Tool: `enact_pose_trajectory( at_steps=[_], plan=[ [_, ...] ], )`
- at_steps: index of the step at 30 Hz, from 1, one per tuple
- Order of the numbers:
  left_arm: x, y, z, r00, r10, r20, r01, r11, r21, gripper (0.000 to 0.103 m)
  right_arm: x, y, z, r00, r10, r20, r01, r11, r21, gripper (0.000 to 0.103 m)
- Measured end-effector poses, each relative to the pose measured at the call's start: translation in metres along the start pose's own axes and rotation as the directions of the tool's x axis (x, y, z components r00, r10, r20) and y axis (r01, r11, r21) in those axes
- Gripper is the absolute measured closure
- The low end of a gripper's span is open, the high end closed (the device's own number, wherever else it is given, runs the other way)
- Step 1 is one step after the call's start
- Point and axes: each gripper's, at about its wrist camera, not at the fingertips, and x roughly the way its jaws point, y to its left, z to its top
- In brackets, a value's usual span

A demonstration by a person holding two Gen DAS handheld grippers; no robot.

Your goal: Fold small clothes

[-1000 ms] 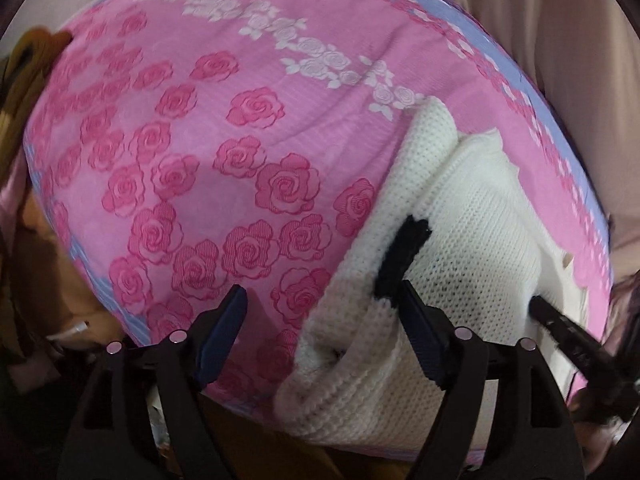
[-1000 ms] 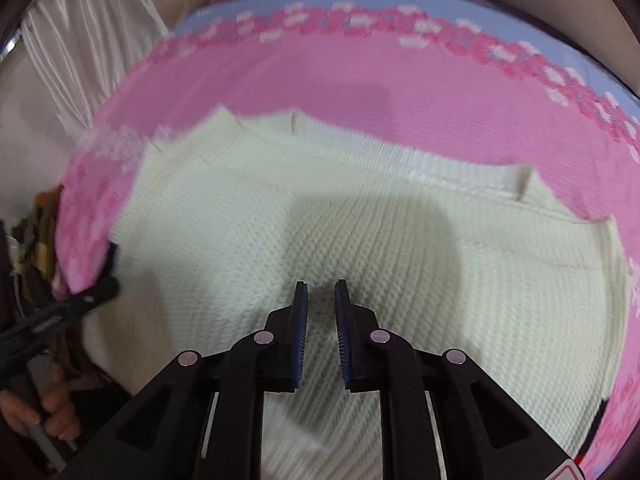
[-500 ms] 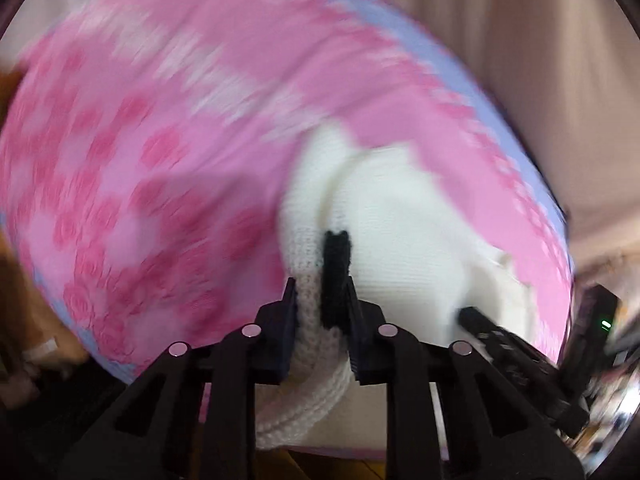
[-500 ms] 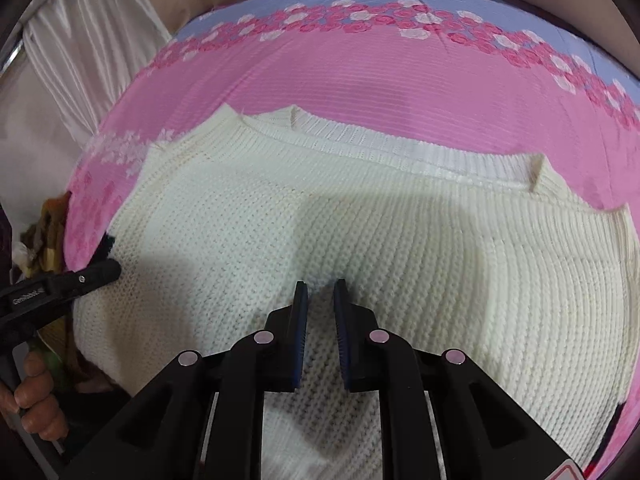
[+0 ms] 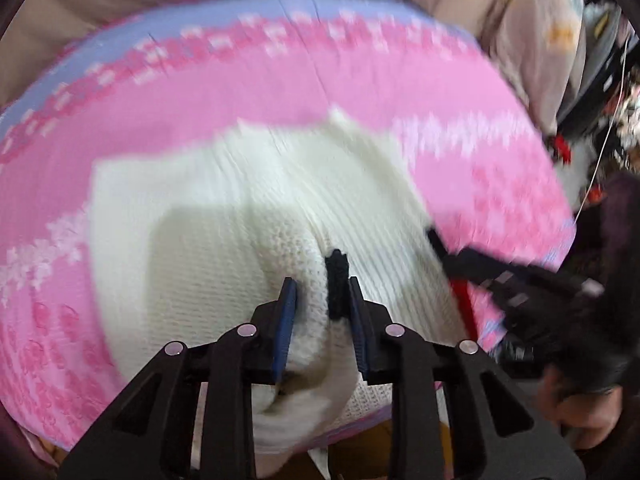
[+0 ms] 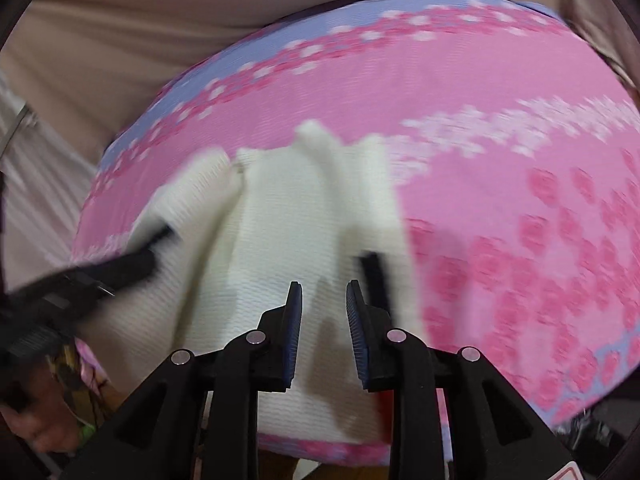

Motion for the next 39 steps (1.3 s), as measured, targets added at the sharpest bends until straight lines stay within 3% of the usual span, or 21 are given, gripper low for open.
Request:
enact_pose_trajectory(
  at_steps=[2, 3, 5, 6, 11, 16, 19, 21, 23, 24, 26, 29, 30, 32, 34, 36, 39],
  plan=[
    [-0.004, -0.001, -0.011, 1.0, -0.018, 0.01, 0.018, 1.0, -0.02, 0.057, -0.007, -0.013, -0.004, 1.0, -0.006, 0.007, 0.005, 0.999, 0.033, 0.075],
    [-0.014, 0.002, -0.015, 0.998, -0.031, 0.046, 0.032, 0.999, -0.028, 0.038, -0.012, -0.017, -0.006, 1.0, -0.004, 0.015, 0.003, 0.999, 0.047, 0.068],
    [-0.036, 0.015, -0.021, 0.995, 0.01, 0.102, -0.005, 0.999, -0.054, 0.022, -0.017, -0.017, -0.005, 0.999, 0.03, 0.027, -0.031, 0.998, 0.059, 0.051],
    [-0.048, 0.026, -0.025, 0.991, 0.033, 0.133, -0.024, 0.997, -0.071, 0.022, -0.019, -0.012, -0.005, 0.998, 0.058, 0.031, -0.06, 0.996, 0.063, 0.041],
    [-0.073, 0.079, -0.045, 0.981, 0.147, 0.123, -0.13, 0.983, -0.131, 0.019, -0.001, 0.035, 0.012, 0.979, 0.203, -0.034, -0.203, 0.979, 0.017, 0.027],
    [-0.058, 0.1, -0.087, 0.996, 0.088, -0.031, -0.091, 0.989, -0.116, 0.015, 0.055, 0.069, 0.019, 0.952, 0.235, -0.196, -0.231, 0.972, 0.043, 0.026],
    [-0.049, 0.099, -0.097, 0.996, 0.032, -0.08, -0.039, 0.995, -0.093, 0.015, 0.075, 0.078, 0.017, 0.913, 0.312, -0.262, -0.292, 0.95, 0.113, 0.026],
    [-0.04, 0.1, -0.101, 0.993, 0.03, -0.113, -0.04, 0.995, -0.087, 0.016, 0.08, 0.085, 0.016, 0.897, 0.343, -0.279, -0.318, 0.939, 0.131, 0.033],
    [-0.032, 0.102, -0.104, 0.989, 0.049, -0.136, -0.062, 0.994, -0.088, 0.02, 0.078, 0.095, 0.017, 0.902, 0.327, -0.282, -0.312, 0.945, 0.096, 0.068],
    [-0.028, 0.103, -0.105, 0.987, 0.059, -0.151, -0.075, 0.992, -0.098, 0.022, 0.075, 0.101, 0.02, 0.905, 0.329, -0.272, -0.321, 0.944, 0.073, 0.08],
    [-0.028, 0.107, -0.106, 0.988, 0.054, -0.146, -0.072, 0.99, -0.125, 0.022, 0.056, 0.105, 0.029, 0.897, 0.388, -0.214, -0.384, 0.921, 0.058, 0.082],
    [-0.038, 0.109, -0.102, 0.995, 0.045, -0.087, -0.058, 0.987, -0.151, 0.017, -0.001, 0.102, 0.043, 0.862, 0.504, -0.055, -0.505, 0.863, 0.008, 0.083],
    [-0.041, 0.11, -0.101, 0.997, 0.03, -0.066, -0.04, 0.987, -0.157, 0.016, -0.017, 0.094, 0.044, 0.87, 0.494, -0.01, -0.494, 0.869, -0.015, 0.083],
    [-0.04, 0.107, -0.098, 0.998, 0.029, -0.06, -0.038, 0.988, -0.152, 0.016, -0.021, 0.075, 0.041, 0.915, 0.403, 0.012, -0.403, 0.914, -0.044, 0.083],
    [-0.034, 0.107, -0.094, 0.997, 0.027, -0.079, -0.038, 0.988, -0.148, 0.016, 0.01, 0.048, 0.029, 0.967, 0.249, -0.06, -0.252, 0.967, -0.047, 0.081],
    [-0.028, 0.105, -0.091, 0.994, 0.043, -0.103, -0.057, 0.988, -0.14, 0.017, 0.051, 0.017, 0.012, 0.972, 0.151, -0.182, -0.149, 0.988, 0.027, 0.077],
    [-0.032, 0.106, -0.085, 0.994, 0.075, -0.079, -0.085, 0.988, -0.13, 0.016, 0.041, 0.005, -0.001, 0.965, 0.234, -0.123, -0.217, 0.967, 0.132, 0.069]
  ],
)
